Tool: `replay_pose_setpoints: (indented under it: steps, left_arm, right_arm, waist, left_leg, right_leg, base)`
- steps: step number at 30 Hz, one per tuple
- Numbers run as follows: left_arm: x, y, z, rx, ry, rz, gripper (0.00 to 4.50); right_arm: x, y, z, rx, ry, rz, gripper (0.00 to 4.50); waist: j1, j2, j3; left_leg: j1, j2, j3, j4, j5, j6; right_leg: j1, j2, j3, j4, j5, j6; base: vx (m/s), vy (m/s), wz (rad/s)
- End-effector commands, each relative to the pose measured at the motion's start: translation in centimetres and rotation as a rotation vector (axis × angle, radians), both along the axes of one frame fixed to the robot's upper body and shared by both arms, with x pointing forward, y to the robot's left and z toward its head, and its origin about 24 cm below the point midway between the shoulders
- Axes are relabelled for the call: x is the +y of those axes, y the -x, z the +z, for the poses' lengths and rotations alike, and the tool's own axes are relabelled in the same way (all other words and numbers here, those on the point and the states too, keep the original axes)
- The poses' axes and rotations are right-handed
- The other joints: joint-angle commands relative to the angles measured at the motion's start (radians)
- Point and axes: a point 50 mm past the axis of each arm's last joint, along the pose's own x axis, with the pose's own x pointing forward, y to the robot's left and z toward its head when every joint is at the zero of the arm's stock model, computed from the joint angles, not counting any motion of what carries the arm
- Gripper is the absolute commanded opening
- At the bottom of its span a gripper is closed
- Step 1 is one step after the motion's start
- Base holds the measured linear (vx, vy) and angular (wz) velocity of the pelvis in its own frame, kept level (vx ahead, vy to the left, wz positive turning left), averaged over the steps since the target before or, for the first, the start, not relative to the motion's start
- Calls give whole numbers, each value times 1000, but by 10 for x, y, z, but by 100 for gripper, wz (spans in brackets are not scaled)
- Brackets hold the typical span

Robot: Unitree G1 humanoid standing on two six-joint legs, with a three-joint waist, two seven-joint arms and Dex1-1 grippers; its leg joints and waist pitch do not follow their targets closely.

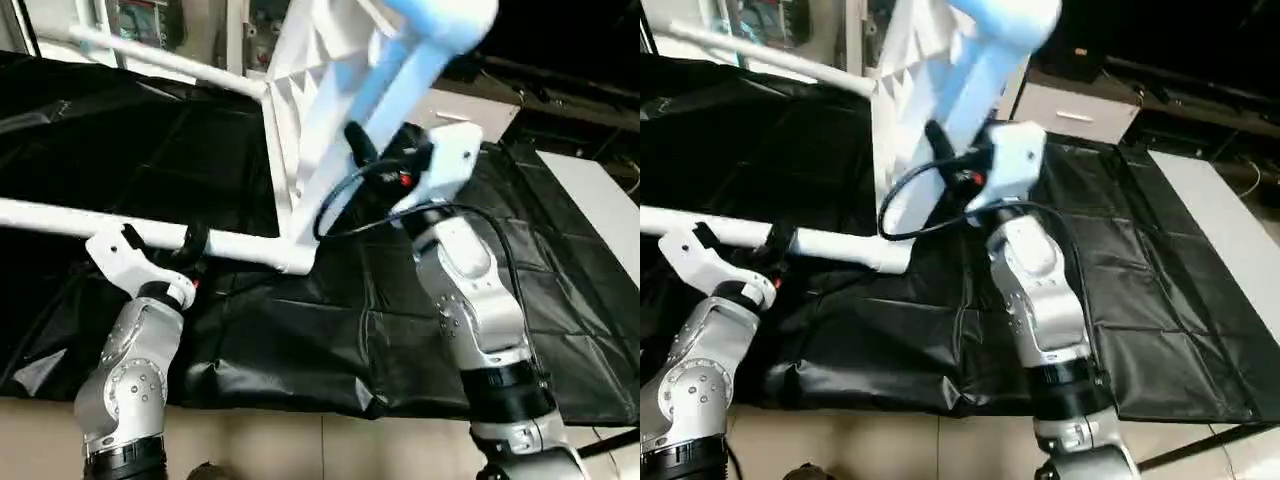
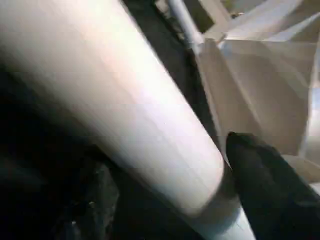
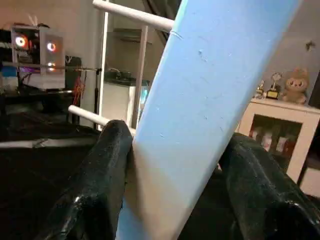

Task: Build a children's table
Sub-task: Flip table

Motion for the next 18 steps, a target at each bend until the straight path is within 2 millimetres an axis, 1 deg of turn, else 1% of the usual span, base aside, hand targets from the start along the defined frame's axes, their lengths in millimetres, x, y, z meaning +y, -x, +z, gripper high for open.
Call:
replay_pose_setpoints:
  steps: [1, 2, 3, 5, 8, 9, 11, 12, 13, 14, 16, 17, 18]
  left_arm:
    - [55, 16, -3, 65, -35, 290, 351]
    - [60, 17, -4, 73, -29, 317, 351]
    - [63, 18, -5, 79, -27, 336, 351]
    - [73, 22, -7, 94, -15, 386, 351]
    - [82, 24, -7, 77, 12, 409, 351]
    - [83, 25, -5, 56, 37, 415, 382]
    - [91, 27, -3, 39, 70, 445, 390]
    - [98, 29, -3, 47, 75, 475, 390]
    - [103, 31, -4, 57, 71, 500, 393]
    - [108, 33, -5, 63, 67, 524, 418]
    - [123, 39, -7, 77, 62, 579, 429]
    - [130, 42, -8, 87, 46, 600, 435]
    - [139, 47, -9, 99, 21, 625, 439]
  right_arm:
    - [-43, -1, 27, -151, 81, -194, 239]
    - [-43, -1, 27, -147, 83, -197, 239]
    - [-43, -1, 27, -145, 84, -198, 239]
    - [-43, -2, 28, -143, 87, -198, 239]
    - [-43, -2, 32, -151, 93, -197, 239]
    - [-44, -2, 33, -154, 94, -195, 239]
    - [-45, -2, 35, -160, 99, -199, 239]
    - [-46, -2, 36, -163, 104, -203, 239]
    - [-47, -3, 37, -164, 107, -208, 238]
    - [-48, -3, 37, -163, 110, -212, 226]
    - [-50, -3, 36, -159, 114, -224, 222]
    - [-50, -3, 36, -157, 115, -227, 221]
    - [-50, -3, 36, -154, 118, -230, 219]
  waist:
    - [-9, 29, -66]
    - [-8, 27, -66]
    - [-8, 30, -66]
    - [-10, 29, -66]
    - [-11, 30, -64]
    - [-15, 31, -64]
    - [-16, 31, -64]
    - [-19, 28, -65]
    - [-19, 31, -65]
    - [-17, 30, -62]
    - [-17, 28, -62]
    - [-19, 29, -63]
    - [-28, 28, -63]
  left_leg:
    - [32, 0, 7, -68, -93, -86]
    - [34, 0, 7, -67, -91, -86]
    - [34, 0, 7, -67, -88, -85]
    - [34, -1, 7, -66, -98, -85]
    - [34, -1, 6, -67, -119, -88]
    - [33, 0, 5, -68, -127, -93]
    - [33, -1, 3, -68, -131, -96]
    - [33, -2, 4, -66, -122, -95]
    - [39, -2, 6, -64, -120, -94]
    - [37, -2, 8, -64, -135, -87]
    - [31, -3, 5, -66, -148, -87]
    - [30, -4, 3, -67, -150, -88]
    - [30, -2, 2, -67, -157, -92]
  right_leg:
    - [39, -6, 6, -32, 27, -49]
    - [39, -6, 6, -32, 30, -48]
    - [39, -6, 6, -32, 36, -49]
    - [39, -6, 6, -31, 27, -47]
    - [38, -7, 6, -33, -3, -45]
    - [39, -7, 5, -33, -11, -45]
    - [41, -5, 5, -32, -10, -39]
    - [43, -5, 6, -33, -4, -31]
    - [36, -4, 5, -32, -5, -36]
    - [32, -5, 6, -33, -22, -42]
    - [37, -7, 7, -33, -52, -36]
    - [39, -8, 6, -31, -59, -33]
    - [39, -9, 6, -30, -71, -32]
  base:
    - [0, 0, 0]
    - [0, 0, 0]
    - [0, 0, 0]
    - [0, 0, 0]
    - [0, 0, 0]
    - [0, 0, 0]
    - [0, 0, 0]
    - [0, 0, 0]
    - [0, 0, 0]
    - [0, 0, 0]
    - [0, 0, 0]
    - [0, 0, 0]
    - [0, 0, 0]
